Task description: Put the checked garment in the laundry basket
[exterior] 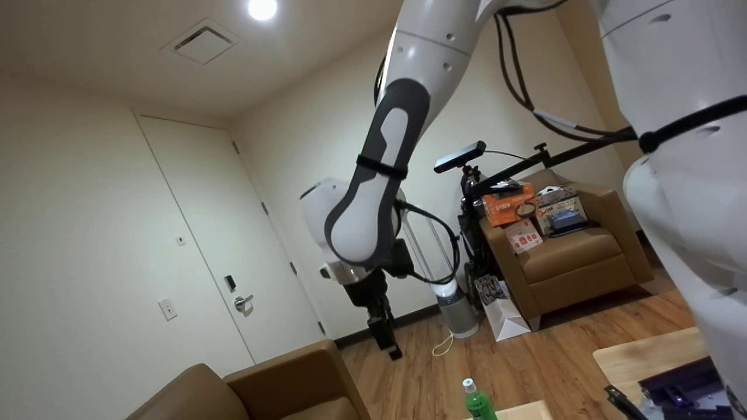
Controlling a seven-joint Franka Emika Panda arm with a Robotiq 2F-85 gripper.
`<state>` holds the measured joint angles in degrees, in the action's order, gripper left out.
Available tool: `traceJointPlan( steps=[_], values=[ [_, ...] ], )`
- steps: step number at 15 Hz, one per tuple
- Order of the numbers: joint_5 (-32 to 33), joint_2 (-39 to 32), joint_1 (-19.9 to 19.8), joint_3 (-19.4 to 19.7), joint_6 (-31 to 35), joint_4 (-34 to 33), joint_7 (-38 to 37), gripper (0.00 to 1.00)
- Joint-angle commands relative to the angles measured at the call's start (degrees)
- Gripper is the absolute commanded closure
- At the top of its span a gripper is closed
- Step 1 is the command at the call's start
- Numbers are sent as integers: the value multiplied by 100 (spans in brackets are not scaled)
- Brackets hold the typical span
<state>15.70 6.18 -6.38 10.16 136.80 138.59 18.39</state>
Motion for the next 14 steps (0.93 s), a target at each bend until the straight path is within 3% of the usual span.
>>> traceJointPlan(
  steps=[1, 5, 11, 14],
  values=[
    [-649, -1243, 34, -34, 1002, -190, 1291, 0],
    [-1329, -2458, -268, -622, 1742, -460, 2690, 0],
    [-1539, -4228, -925, -1890, 1735, -1534, 4068, 0],
    [-1328, -4855, -866, -1892, 1377, -2095, 3988, 0]
  ],
)
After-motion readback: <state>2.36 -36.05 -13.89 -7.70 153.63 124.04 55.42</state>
